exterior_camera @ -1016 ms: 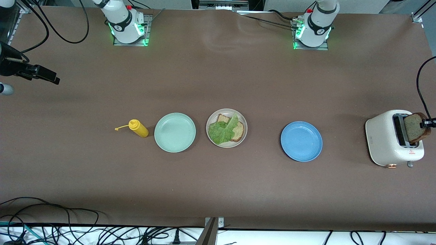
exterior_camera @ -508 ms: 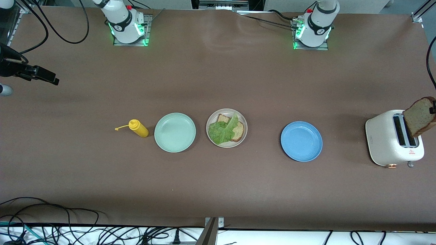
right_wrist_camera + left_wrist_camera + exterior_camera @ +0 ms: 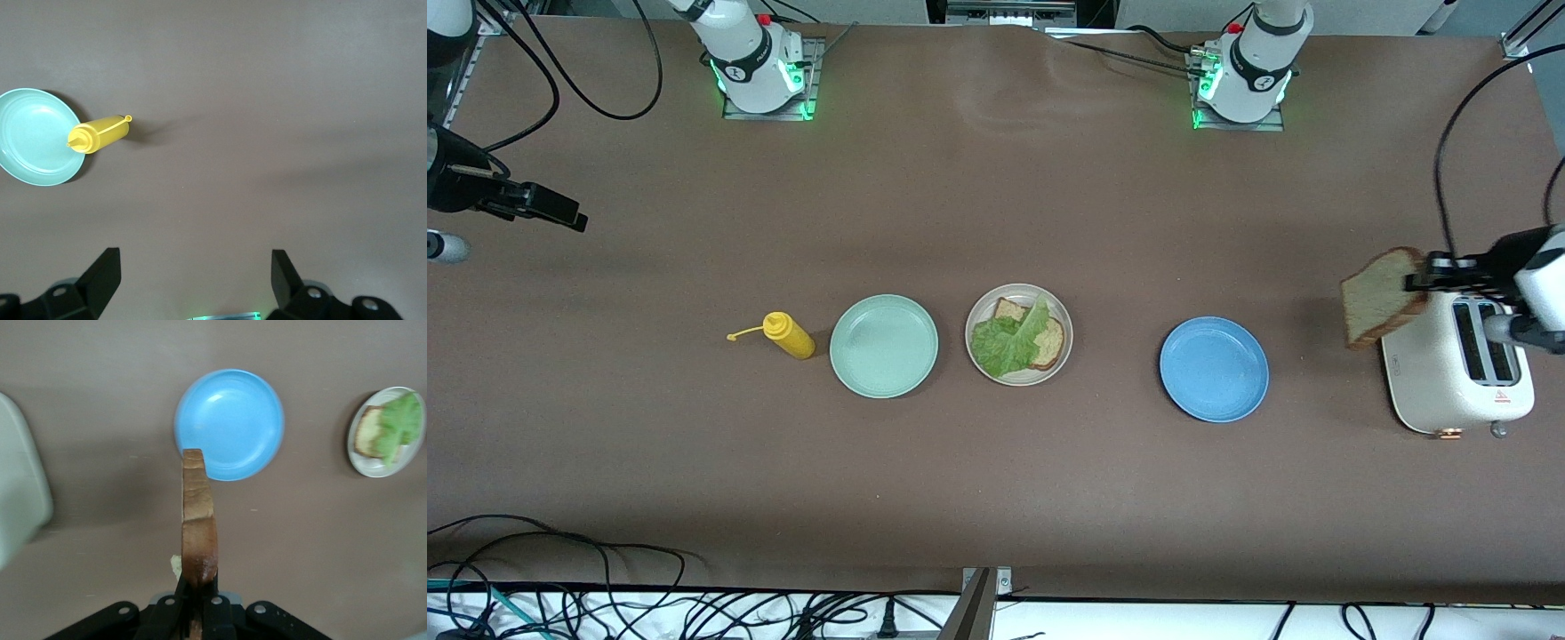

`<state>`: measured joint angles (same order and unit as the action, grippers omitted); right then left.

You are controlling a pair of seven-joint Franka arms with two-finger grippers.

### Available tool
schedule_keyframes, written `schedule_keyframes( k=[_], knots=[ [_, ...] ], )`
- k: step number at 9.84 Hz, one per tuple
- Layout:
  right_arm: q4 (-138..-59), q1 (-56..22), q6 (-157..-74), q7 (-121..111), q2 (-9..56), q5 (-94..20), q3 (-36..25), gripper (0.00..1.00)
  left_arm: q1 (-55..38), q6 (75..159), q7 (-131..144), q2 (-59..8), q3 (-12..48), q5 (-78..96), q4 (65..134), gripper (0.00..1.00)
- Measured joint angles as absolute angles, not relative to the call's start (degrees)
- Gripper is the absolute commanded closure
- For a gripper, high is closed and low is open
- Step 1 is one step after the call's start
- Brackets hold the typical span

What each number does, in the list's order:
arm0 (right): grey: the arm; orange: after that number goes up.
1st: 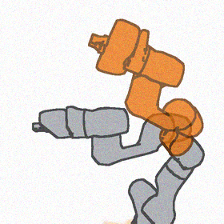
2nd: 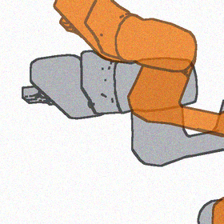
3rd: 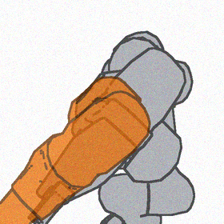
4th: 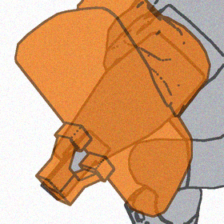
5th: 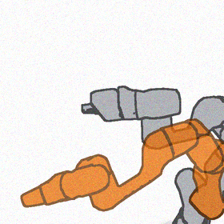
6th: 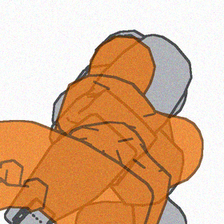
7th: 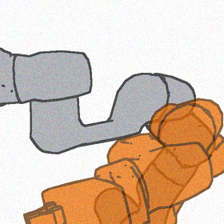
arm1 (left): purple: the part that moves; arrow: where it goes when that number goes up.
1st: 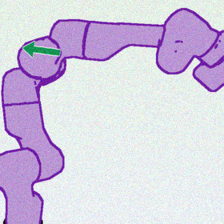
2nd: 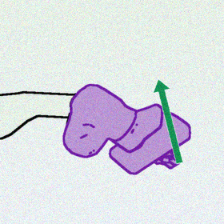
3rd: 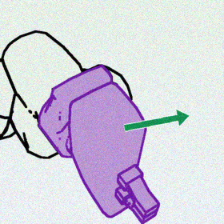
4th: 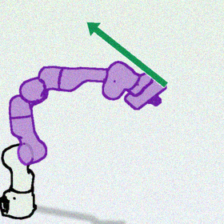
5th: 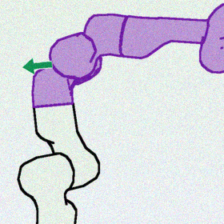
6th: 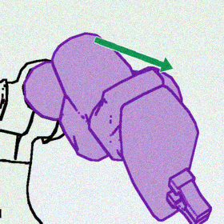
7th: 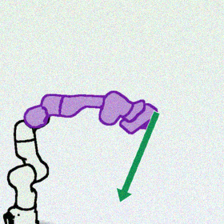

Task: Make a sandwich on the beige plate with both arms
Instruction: 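Pull the toast out and carry it over the beige plate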

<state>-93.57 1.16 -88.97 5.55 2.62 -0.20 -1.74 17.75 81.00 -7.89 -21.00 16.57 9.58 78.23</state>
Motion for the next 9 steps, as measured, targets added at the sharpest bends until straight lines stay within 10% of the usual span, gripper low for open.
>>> schedule_keyframes(
  k=[9],
  knots=[
    [-92.8, 0.5, -89.3, 5.8, 3.6, 0.6, -1.7, 0.0, -0.3, 94.8, 2.9, -34.7, 16.8, 41.9, 78.4, 1.0]
  ],
)
